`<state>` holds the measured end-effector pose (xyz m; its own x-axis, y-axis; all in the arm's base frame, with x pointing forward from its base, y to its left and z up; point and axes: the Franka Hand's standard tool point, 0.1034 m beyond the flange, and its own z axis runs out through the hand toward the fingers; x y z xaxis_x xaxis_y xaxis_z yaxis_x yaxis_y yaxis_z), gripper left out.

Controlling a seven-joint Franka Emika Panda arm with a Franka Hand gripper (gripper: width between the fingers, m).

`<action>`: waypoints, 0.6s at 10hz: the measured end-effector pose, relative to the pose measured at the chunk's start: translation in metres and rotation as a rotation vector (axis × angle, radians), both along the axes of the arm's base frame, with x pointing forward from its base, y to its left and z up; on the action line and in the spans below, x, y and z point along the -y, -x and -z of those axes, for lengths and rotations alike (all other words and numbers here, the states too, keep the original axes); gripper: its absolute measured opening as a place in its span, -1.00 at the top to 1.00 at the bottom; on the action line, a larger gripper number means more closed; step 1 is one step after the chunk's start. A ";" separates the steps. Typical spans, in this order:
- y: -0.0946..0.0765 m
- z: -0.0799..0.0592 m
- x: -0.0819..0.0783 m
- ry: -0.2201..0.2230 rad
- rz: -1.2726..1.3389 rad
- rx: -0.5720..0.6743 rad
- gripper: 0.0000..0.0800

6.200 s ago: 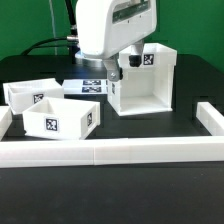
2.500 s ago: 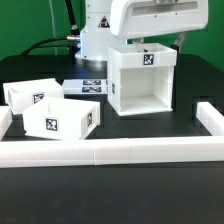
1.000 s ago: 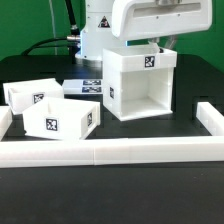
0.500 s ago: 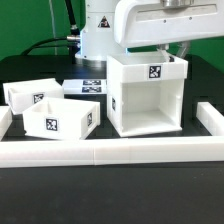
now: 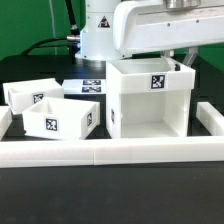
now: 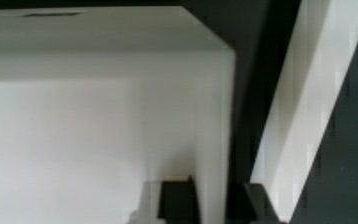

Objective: Assemble drawer

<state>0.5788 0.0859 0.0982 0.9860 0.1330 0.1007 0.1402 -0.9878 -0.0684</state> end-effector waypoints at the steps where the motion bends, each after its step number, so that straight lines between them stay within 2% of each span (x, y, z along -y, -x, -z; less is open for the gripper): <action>1: 0.000 0.000 0.000 0.000 -0.004 0.000 0.91; 6: 0.000 -0.001 -0.005 -0.031 0.257 -0.020 0.91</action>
Offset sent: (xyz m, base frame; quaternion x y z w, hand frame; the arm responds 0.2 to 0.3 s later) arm 0.0000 0.0000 0.0000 0.0000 0.0000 0.1938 0.9810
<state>0.5788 0.0913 0.0994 0.9888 -0.1252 0.0807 -0.1170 -0.9881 -0.0996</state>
